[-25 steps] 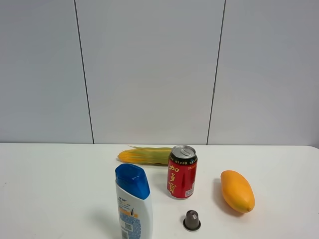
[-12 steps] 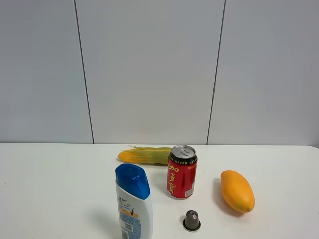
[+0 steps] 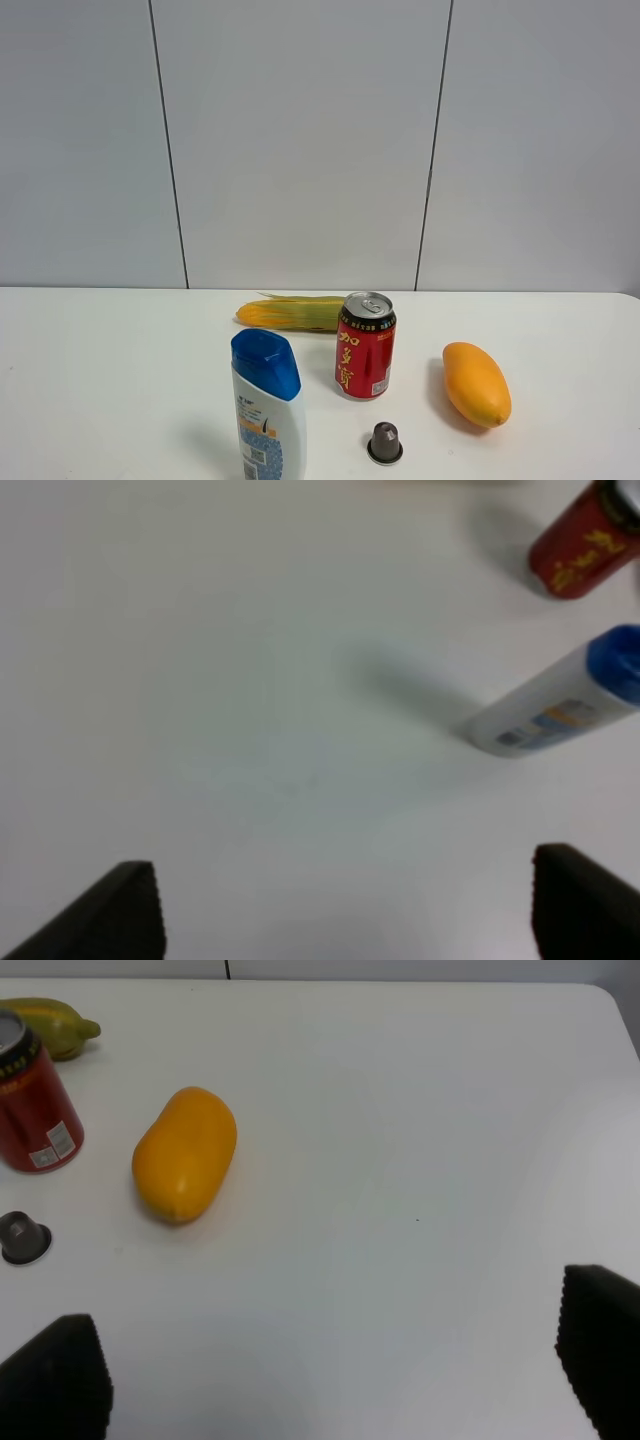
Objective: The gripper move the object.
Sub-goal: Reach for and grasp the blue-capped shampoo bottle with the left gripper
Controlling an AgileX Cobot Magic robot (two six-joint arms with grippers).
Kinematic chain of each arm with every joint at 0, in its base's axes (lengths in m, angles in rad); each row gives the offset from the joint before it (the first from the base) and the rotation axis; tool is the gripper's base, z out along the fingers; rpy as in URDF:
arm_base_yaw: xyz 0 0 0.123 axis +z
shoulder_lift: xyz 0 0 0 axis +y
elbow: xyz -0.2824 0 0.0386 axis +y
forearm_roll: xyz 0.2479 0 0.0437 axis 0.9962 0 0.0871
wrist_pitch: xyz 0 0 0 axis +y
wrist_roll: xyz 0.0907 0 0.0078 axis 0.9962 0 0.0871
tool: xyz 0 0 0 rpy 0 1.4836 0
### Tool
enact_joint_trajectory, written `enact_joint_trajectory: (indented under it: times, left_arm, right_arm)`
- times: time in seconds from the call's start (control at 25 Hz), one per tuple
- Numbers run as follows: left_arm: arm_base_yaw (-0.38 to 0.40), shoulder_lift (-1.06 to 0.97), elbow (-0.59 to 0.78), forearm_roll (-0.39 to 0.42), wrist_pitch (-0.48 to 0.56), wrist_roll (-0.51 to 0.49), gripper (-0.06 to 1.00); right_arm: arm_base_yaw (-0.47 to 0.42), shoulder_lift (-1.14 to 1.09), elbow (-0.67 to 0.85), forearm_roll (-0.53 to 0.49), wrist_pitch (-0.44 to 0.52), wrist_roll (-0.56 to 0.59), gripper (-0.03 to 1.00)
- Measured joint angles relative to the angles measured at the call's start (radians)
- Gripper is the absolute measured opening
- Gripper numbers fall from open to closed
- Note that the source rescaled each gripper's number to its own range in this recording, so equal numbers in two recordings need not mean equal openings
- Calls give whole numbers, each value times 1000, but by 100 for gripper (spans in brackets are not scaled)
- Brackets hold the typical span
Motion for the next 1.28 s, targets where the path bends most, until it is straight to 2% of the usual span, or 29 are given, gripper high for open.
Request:
enact_joint_trajectory:
  times: [0.24, 0.52, 0.88, 1.28]
  left_arm:
    - [0, 15, 0, -7, 0, 2, 49]
    - [0, 28, 0, 30, 0, 3, 49]
    - [0, 148, -8, 54, -9, 33, 49]
    - [-3, 341, -220, 109, -18, 57, 49]
  right_arm:
    - [0, 0, 0, 0, 0, 0, 100]
    - [0, 0, 0, 0, 0, 0, 100]
    - [0, 0, 0, 0, 0, 0, 100]
    - [0, 0, 0, 0, 0, 0, 100]
